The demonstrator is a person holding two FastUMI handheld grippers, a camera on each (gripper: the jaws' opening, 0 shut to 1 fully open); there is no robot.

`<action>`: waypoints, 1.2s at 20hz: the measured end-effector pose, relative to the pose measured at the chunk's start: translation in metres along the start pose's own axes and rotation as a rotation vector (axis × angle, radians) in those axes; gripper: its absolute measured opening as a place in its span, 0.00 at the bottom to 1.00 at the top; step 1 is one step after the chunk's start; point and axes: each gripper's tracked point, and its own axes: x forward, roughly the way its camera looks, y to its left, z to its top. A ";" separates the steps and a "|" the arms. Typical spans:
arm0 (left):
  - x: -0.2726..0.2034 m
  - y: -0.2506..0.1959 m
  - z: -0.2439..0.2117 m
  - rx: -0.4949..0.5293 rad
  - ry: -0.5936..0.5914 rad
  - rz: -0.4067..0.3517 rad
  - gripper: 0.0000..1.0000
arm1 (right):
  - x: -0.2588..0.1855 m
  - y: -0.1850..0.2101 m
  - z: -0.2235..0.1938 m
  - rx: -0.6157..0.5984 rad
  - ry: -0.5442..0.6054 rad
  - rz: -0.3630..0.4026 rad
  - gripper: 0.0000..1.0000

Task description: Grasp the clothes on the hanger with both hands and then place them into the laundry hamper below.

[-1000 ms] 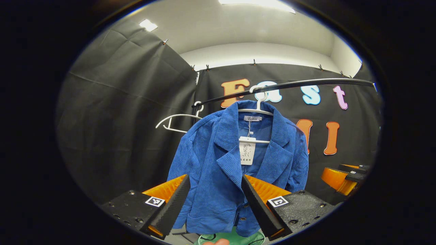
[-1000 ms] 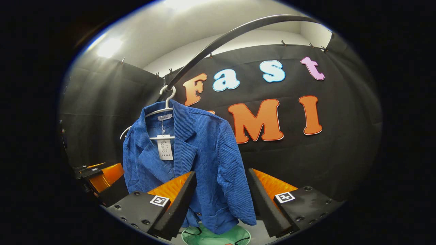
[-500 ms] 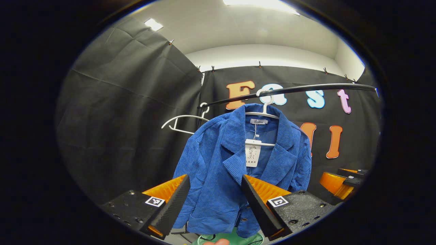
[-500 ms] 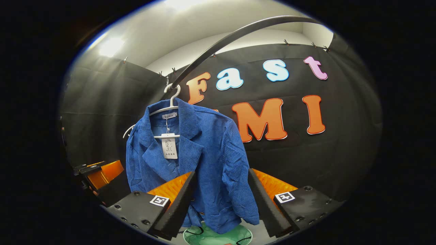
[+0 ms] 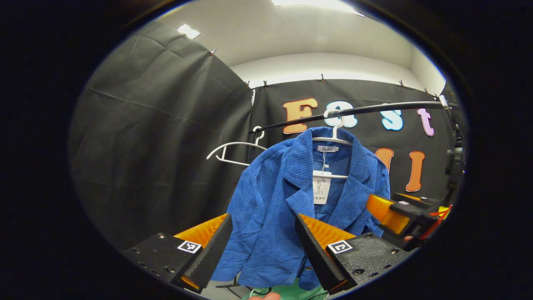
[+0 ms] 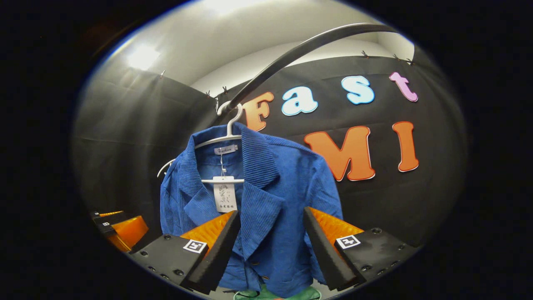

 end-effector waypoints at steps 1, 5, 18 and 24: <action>-0.001 0.005 -0.001 -0.001 0.003 0.009 0.92 | 0.012 0.006 -0.007 0.007 0.022 -0.009 0.98; -0.004 0.028 -0.002 -0.006 0.016 0.060 0.95 | 0.058 0.030 -0.030 0.057 0.068 -0.048 0.98; -0.005 0.037 -0.003 0.008 0.011 0.073 0.95 | 0.093 -0.055 -0.061 0.163 0.069 -0.276 0.86; 0.003 -0.015 -0.024 -0.042 0.057 -0.080 0.95 | 0.066 -0.058 -0.049 0.157 0.075 -0.107 0.20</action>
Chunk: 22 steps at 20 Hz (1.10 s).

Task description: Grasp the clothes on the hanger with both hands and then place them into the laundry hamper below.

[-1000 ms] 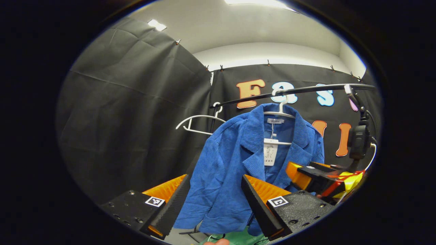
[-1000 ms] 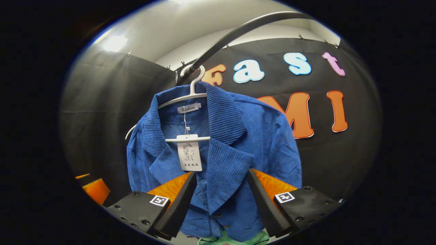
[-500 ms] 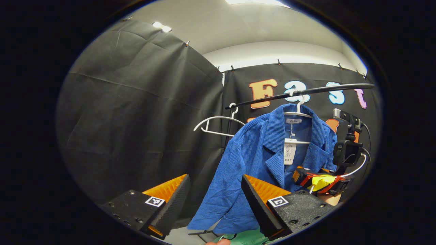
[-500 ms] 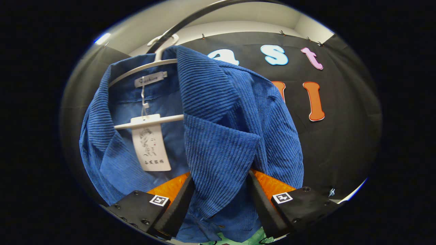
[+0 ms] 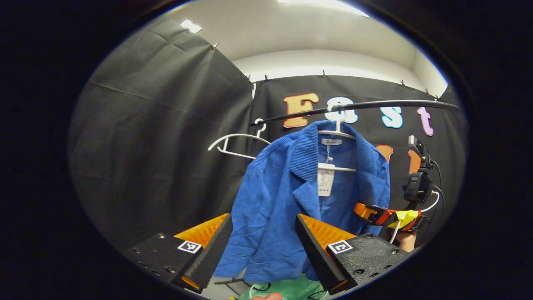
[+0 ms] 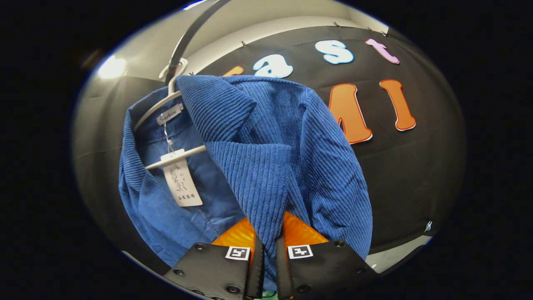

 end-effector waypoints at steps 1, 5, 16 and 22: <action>0.005 -0.009 -0.006 -0.011 0.011 -0.027 0.95 | -0.012 -0.003 0.012 -0.026 -0.029 0.010 0.10; 0.031 -0.042 -0.027 -0.073 0.050 -0.117 0.94 | -0.073 -0.006 0.058 -0.134 -0.150 0.040 0.10; 0.138 -0.080 -0.054 -0.191 -0.043 -0.040 0.92 | -0.134 0.009 0.108 -0.209 -0.242 0.128 0.10; 0.170 -0.040 -0.059 -0.080 -0.127 0.104 0.88 | -0.149 0.009 0.108 -0.218 -0.235 0.132 0.10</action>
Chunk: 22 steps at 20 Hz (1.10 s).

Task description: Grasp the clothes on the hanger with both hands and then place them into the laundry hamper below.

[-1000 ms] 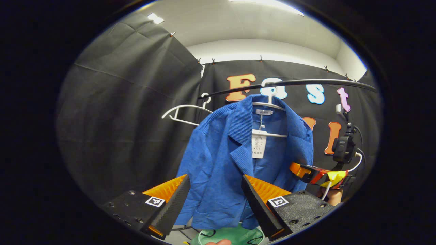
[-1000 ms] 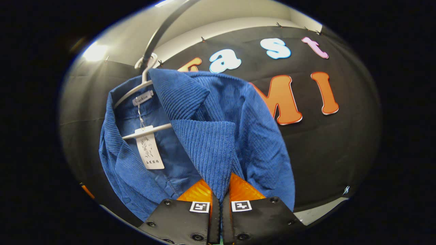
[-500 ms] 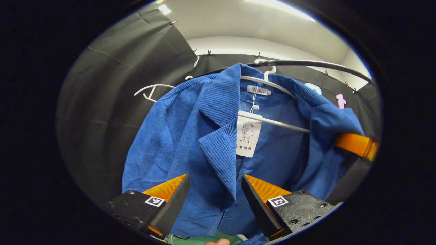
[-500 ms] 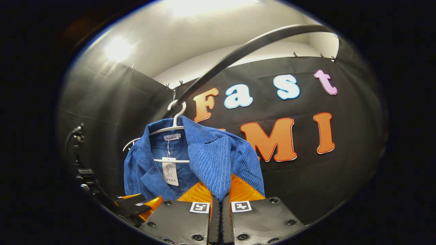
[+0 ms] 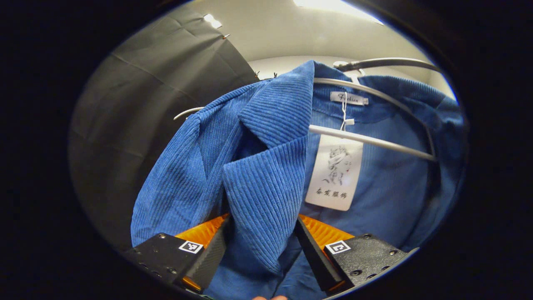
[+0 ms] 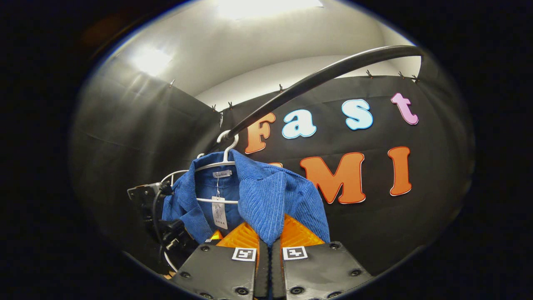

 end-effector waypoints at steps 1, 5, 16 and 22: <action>0.001 0.007 0.001 0.025 -0.004 0.004 0.72 | 0.000 -0.001 -0.001 0.000 0.002 -0.001 0.10; -0.009 0.029 0.013 0.232 -0.015 -0.055 0.10 | 0.005 -0.004 -0.006 0.006 0.003 -0.015 0.10; -0.079 0.088 0.168 0.430 -0.185 0.100 0.02 | 0.019 -0.023 -0.005 0.037 -0.073 -0.085 0.10; -0.066 0.102 0.247 0.441 -0.308 0.160 0.04 | 0.008 -0.023 0.013 0.045 -0.127 -0.061 0.10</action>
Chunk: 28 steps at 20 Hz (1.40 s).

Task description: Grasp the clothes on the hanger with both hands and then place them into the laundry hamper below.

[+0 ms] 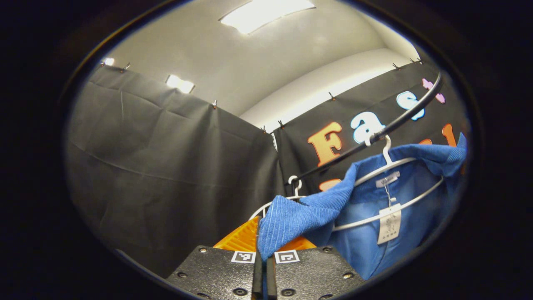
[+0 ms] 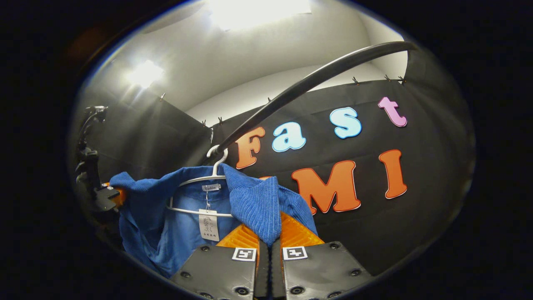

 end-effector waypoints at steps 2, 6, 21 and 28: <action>0.010 -0.005 0.014 0.017 -0.005 -0.049 0.05 | 0.000 0.002 0.004 0.003 -0.013 0.006 0.10; 0.047 0.017 0.036 0.076 -0.041 -0.045 0.04 | -0.004 0.005 0.017 -0.009 -0.053 0.018 0.10; 0.183 -0.002 -0.023 -0.006 -0.012 -0.146 0.02 | 0.000 0.018 0.019 -0.024 -0.046 0.058 0.10; 0.166 -0.044 -0.141 -0.123 0.187 -0.215 0.04 | 0.008 0.020 0.020 -0.053 -0.037 0.059 0.10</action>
